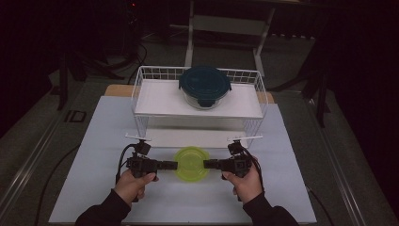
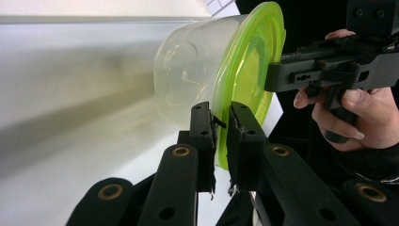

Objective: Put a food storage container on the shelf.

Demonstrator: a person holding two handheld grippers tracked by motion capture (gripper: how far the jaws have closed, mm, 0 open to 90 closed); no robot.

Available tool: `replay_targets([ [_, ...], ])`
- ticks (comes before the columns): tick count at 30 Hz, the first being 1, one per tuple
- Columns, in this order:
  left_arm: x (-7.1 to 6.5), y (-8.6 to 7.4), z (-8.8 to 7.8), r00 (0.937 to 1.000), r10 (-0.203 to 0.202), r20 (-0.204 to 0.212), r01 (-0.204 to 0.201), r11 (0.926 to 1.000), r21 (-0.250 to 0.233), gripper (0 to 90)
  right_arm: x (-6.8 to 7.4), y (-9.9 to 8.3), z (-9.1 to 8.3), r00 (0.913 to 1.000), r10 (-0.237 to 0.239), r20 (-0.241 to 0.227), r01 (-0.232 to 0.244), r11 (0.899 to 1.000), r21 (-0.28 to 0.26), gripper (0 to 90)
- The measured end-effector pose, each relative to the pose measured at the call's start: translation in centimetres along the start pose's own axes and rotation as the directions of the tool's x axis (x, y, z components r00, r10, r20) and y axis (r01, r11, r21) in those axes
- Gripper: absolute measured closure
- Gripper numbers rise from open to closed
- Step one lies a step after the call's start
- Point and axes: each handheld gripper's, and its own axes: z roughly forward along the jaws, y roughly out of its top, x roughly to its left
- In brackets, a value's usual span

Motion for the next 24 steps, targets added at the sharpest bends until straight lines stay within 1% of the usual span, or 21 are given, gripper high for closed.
replay_targets([
  [2,-0.3,0.2,-0.2,1.0,0.0,0.005,0.0,1.0,-0.003,80.8,0.1,0.1,-0.2,1.0,-0.001,0.001,0.001,1.0,-0.003,80.9],
  [4,-0.7,0.5,-0.4,1.0,0.007,0.007,-0.006,1.0,-0.007,80.7,0.5,0.5,-0.8,1.0,-0.008,-0.004,0.008,1.0,-0.01,80.9],
  [5,-1.0,0.6,-0.5,0.9999,0.011,0.006,-0.011,0.9999,-0.011,80.7,0.5,0.5,-0.8,1.0,-0.008,-0.004,0.008,1.0,-0.01,80.9],
  [9,-2.2,1.4,-1.2,0.9992,0.04,0.008,-0.04,0.9989,-0.025,80.8,1.2,1.1,-1.8,0.9997,-0.024,-0.004,0.024,0.999,-0.029,81.0],
  [12,-3.4,2.3,-1.7,0.9978,0.066,0.008,-0.066,0.9973,-0.034,80.8,1.9,1.7,-2.7,0.9986,-0.052,0.0,0.052,0.997,-0.049,81.1],
  [13,-3.6,2.5,-1.9,0.9976,0.07,0.005,-0.069,0.997,-0.035,80.8,2.1,2.0,-3.2,0.9988,-0.049,-0.004,0.049,0.997,-0.058,81.1],
  [15,-4.4,3.1,-2.3,0.9955,0.094,-0.004,-0.095,0.9947,-0.04,80.9,2.4,2.4,-3.7,0.9982,-0.06,-0.001,0.06,0.996,-0.07,81.1],
  [19,-5.6,4.1,-2.9,0.9951,0.099,0.004,-0.098,0.993,-0.065,80.8,3.3,3.4,-4.9,0.9972,-0.074,-0.002,0.074,0.992,-0.098,81.1],
  [21,-6.3,4.7,-3.3,0.994,0.109,0.004,-0.109,0.9912,-0.075,80.8,3.7,4.0,-5.6,0.996,-0.089,0.001,0.089,0.99,-0.113,81.2],
  [24,-7.5,5.9,-4.0,0.9911,0.133,-0.004,-0.133,0.9872,-0.088,80.9,4.3,4.8,-6.4,0.9951,-0.099,0.0,0.098,0.986,-0.132,81.2],
])
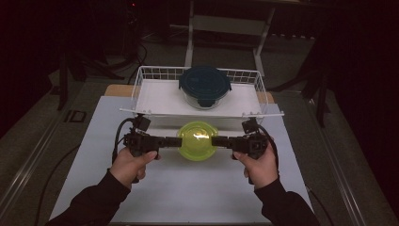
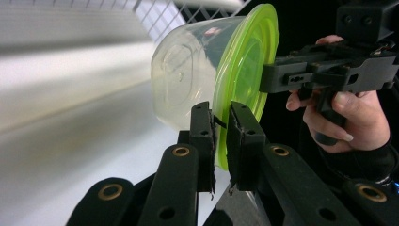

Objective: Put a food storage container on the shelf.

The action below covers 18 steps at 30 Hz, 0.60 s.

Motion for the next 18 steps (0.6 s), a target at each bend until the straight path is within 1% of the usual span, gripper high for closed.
replay_targets([
  [2,-0.7,1.0,-0.4,0.9999,0.013,0.004,-0.013,0.9999,-0.01,80.9,0.4,0.8,-0.6,1.0,-0.008,-0.002,0.008,1.0,-0.015,81.2],
  [6,-2.2,3.1,-1.3,0.9989,0.046,-0.001,-0.046,0.9985,-0.028,81.0,1.4,2.7,-1.8,0.9996,-0.029,0.002,0.03,0.998,-0.047,81.1],
  [9,-2.9,4.6,-1.8,0.9981,0.062,0.003,-0.062,0.9971,-0.044,81.2,1.9,4.2,-2.7,0.9992,-0.041,0.006,0.041,0.997,-0.071,81.2],
  [11,-3.2,5.5,-2.0,0.9978,0.066,0.005,-0.065,0.9967,-0.048,81.4,2.1,5.1,-3.1,0.9992,-0.04,0.005,0.04,0.995,-0.086,81.1],
  [15,-3.9,7.3,-2.1,0.9967,0.081,-0.003,-0.081,0.9951,-0.056,81.5,2.1,6.6,-3.7,0.9995,-0.032,0.004,0.032,0.994,-0.105,81.1],
  [17,-4.2,8.1,-2.1,0.9956,0.093,-0.01,-0.093,0.9937,-0.062,81.5,2.0,7.3,-4.0,0.9994,-0.034,0.001,0.034,0.993,-0.116,81.2],
  [18,-4.3,8.6,-2.1,0.9956,0.094,-0.011,-0.094,0.9935,-0.065,81.5,2.1,7.7,-4.2,0.9992,-0.04,0.007,0.041,0.992,-0.122,81.1],
])
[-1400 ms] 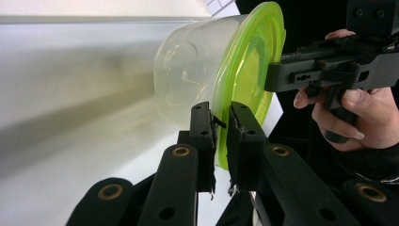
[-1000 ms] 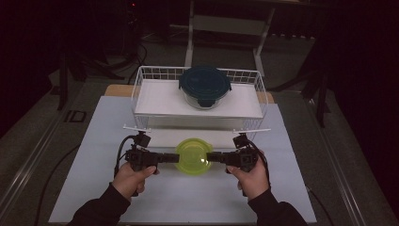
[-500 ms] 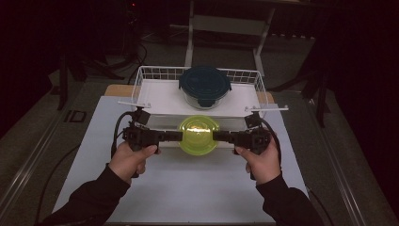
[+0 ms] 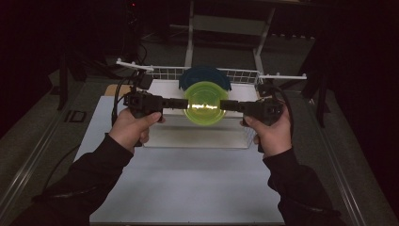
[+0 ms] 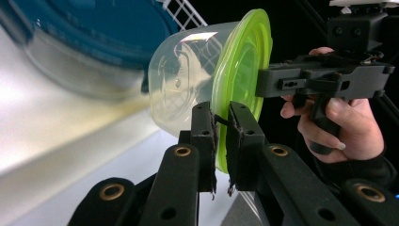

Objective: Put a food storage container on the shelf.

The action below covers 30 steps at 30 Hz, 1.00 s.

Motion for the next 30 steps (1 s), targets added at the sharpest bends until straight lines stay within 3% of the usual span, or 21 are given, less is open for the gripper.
replay_targets([
  [6,0.1,2.4,0.4,1.0,0.002,-0.009,-0.002,0.9999,-0.017,81.5,-0.4,2.7,-0.2,0.9997,0.009,0.021,-0.008,1.0,-0.025,81.1],
  [15,1.0,5.3,0.7,0.9999,-0.009,-0.009,0.009,0.9997,-0.02,81.3,-0.8,5.2,0.2,0.999,0.028,0.037,-0.026,0.999,-0.033,81.1],
  [25,2.5,5.6,1.9,0.9989,-0.047,-0.003,0.047,0.9985,-0.027,81.0,-2.1,6.1,1.1,0.996,0.065,0.062,-0.065,0.998,-0.007,81.0],
  [30,3.3,5.9,2.5,0.9958,-0.091,-0.008,0.091,0.9954,-0.031,80.7,-2.6,6.5,1.6,0.9944,0.078,0.072,-0.078,0.997,-0.001,80.9],
])
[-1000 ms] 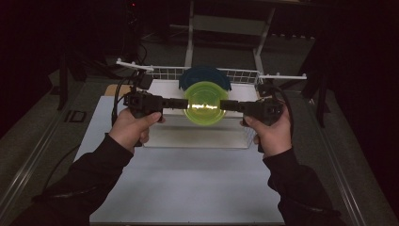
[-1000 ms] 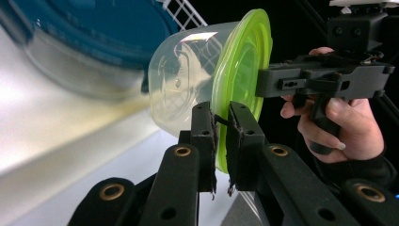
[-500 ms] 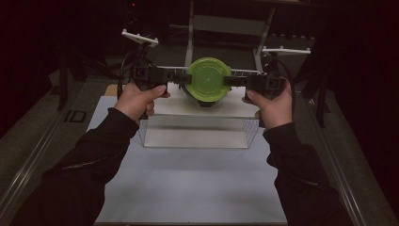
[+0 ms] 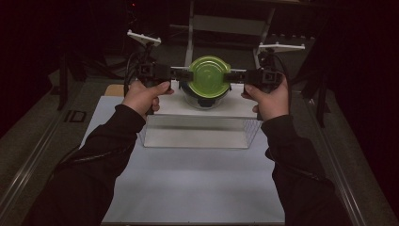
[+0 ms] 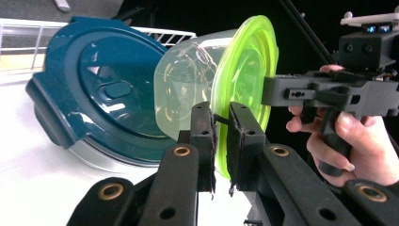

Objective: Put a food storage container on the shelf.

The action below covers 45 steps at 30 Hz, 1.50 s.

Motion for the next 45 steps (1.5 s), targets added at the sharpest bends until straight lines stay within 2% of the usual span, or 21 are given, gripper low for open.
replay_targets([
  [3,0.3,0.1,0.2,0.9999,-0.017,0.003,0.017,0.9998,-0.012,80.3,-0.2,0.2,0.3,0.9999,0.013,0.002,-0.013,1.0,0.004,80.8],
  [9,0.5,0.5,0.5,0.9997,-0.025,-0.002,0.025,0.9993,-0.027,76.0,-0.5,0.9,0.7,0.9997,0.021,0.009,-0.021,1.0,0.01,77.5],
  [13,0.6,0.7,1.3,0.9996,-0.01,-0.028,0.009,0.9993,-0.037,72.2,-0.8,1.3,1.1,0.9989,0.016,0.044,-0.016,1.0,-0.006,72.2],
  [16,1.1,0.8,1.6,0.9997,-0.012,-0.021,0.011,0.9983,-0.057,68.1,-1.2,1.4,1.4,0.9986,0.022,0.048,-0.022,1.0,-0.006,68.1],
  [21,1.4,0.9,1.8,0.9993,-0.007,-0.037,0.004,0.9967,-0.081,63.2,-1.6,1.7,1.7,0.9986,0.034,0.04,-0.033,0.999,-0.009,61.5],
  [23,1.5,1.1,2.0,0.9983,0.005,-0.059,-0.01,0.9959,-0.09,59.9,-1.7,1.9,1.9,0.9986,0.035,0.04,-0.034,0.999,-0.013,57.2],
  [27,1.6,1.2,2.2,0.9984,-0.003,-0.057,-0.003,0.9949,-0.101,54.4,-2.0,2.4,2.2,0.9984,0.03,0.048,-0.03,0.999,-0.015,56.6],
  [30,1.5,1.3,2.2,0.9983,0.009,-0.057,-0.015,0.9938,-0.11,49.5,-2.2,2.5,2.5,0.9983,0.034,0.047,-0.033,0.999,-0.019,55.7],
  [32,1.3,1.3,2.0,0.9958,0.049,-0.078,-0.058,0.9908,-0.122,48.1,-2.2,2.6,2.5,0.9983,0.026,0.052,-0.025,0.999,-0.02,53.4],
  [33,1.3,1.3,1.8,0.9961,0.051,-0.073,-0.061,0.9888,-0.136,45.2,-2.1,2.7,2.4,0.9984,0.024,0.051,-0.023,0.999,-0.025,51.9],
  [34,1.4,1.3,1.6,0.9972,0.056,-0.05,-0.063,0.9868,-0.149,42.3,-2.1,2.7,2.3,0.9987,0.025,0.045,-0.023,0.999,-0.027,50.5],
  [35,1.4,1.3,1.4,0.9968,0.074,-0.029,-0.078,0.9838,-0.161,39.1,-2.0,2.8,2.2,0.9988,0.019,0.046,-0.017,0.999,-0.031,49.1],
  [36,1.3,1.2,1.2,0.9957,0.089,-0.029,-0.092,0.9806,-0.173,35.3,-1.9,2.8,2.1,0.9985,0.002,0.054,0.0,0.999,-0.037,46.7],
  [37,1.2,1.2,1.0,0.9954,0.093,-0.024,-0.096,0.9789,-0.18,35.0,-1.8,2.8,2.0,0.9985,-0.005,0.054,0.007,0.999,-0.037,45.8],
  [39,1.3,1.1,0.8,0.9953,0.096,-0.009,-0.096,0.9782,-0.184,28.5,-1.8,2.8,1.8,0.9989,-0.006,0.047,0.008,0.999,-0.043,43.9],
  [41,1.0,0.8,0.2,0.9938,0.111,0.004,-0.108,0.9733,-0.203,19.0,-1.6,2.7,1.3,0.999,-0.024,0.037,0.027,0.998,-0.059,35.1],
  [43,1.0,0.8,0.2,0.9938,0.111,0.004,-0.108,0.9733,-0.203,16.5,-1.6,2.6,1.0,0.9993,-0.025,0.028,0.027,0.998,-0.064,35.1],
  [44,0.3,0.3,-0.6,0.9824,0.187,0.004,-0.183,0.965,-0.188,12.9,-1.5,2.2,0.4,0.9983,-0.058,0.006,0.059,0.996,-0.069,26.5],
  [45,0.1,0.0,-0.7,0.9791,0.203,0.012,-0.198,0.965,-0.172,11.2,-1.4,1.9,0.2,0.9978,-0.067,-0.001,0.066,0.995,-0.074,26.3],
])
